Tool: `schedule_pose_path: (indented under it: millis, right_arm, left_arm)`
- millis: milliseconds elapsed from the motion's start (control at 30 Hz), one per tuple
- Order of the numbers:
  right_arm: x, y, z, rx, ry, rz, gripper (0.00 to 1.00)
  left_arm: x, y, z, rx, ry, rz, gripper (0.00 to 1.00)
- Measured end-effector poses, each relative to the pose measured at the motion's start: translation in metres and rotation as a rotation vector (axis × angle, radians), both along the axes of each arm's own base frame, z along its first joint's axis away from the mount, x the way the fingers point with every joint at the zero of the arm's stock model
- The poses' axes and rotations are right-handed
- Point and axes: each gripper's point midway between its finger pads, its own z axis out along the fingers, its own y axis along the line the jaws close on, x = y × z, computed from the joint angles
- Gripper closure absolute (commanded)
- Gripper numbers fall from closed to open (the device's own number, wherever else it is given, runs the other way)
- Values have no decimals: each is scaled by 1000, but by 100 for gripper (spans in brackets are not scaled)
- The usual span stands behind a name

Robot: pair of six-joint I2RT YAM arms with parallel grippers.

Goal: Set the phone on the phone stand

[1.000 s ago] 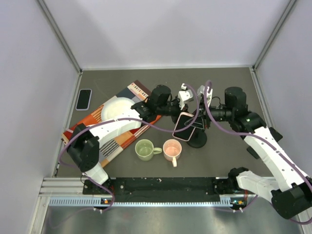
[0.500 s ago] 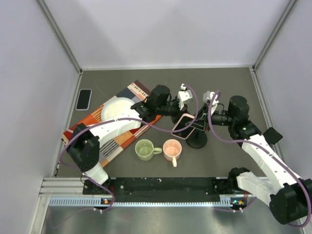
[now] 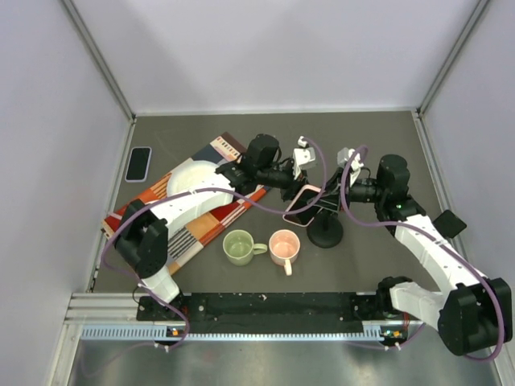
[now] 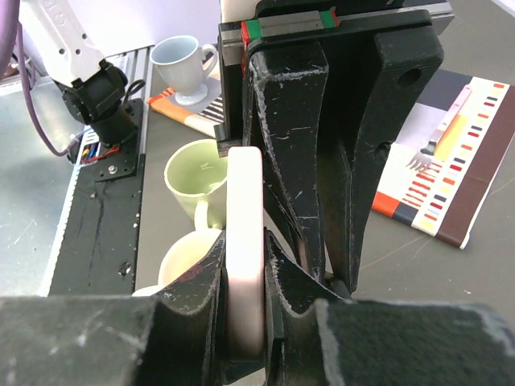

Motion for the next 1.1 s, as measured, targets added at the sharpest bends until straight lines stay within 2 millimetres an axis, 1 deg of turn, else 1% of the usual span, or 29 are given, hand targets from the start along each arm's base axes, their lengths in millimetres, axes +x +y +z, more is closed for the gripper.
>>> schedule_pose_path:
  millis: [167,300,467,567,733,867,1000,1100]
  right_arm:
    - [8,1,1,-3,18,16,100]
    - [9,0,1,-3,20,14,100]
    - [12,-4,5,-12,12,-48,100]
    - [13,-5,3,-21,38,-74,100]
    - [19,-10,0,-48,123,-152,100]
    - [29,-19,-7,-100,238,-279,100]
    - [28,-24,-4,-156,329,-377,100]
    - [25,-33,-3,-196,368,-483,100]
  left_arm:
    - [5,2,0,3,5,-16,100]
    - [10,6,0,8,11,-4,100]
    - [16,8,-1,5,30,36,100]
    - [18,10,-1,2,34,75,100]
    - [25,19,1,27,16,212,100]
    - [31,30,5,36,-9,372,100]
    - [29,32,10,36,-60,510,100]
    - [25,29,13,19,-51,574,100]
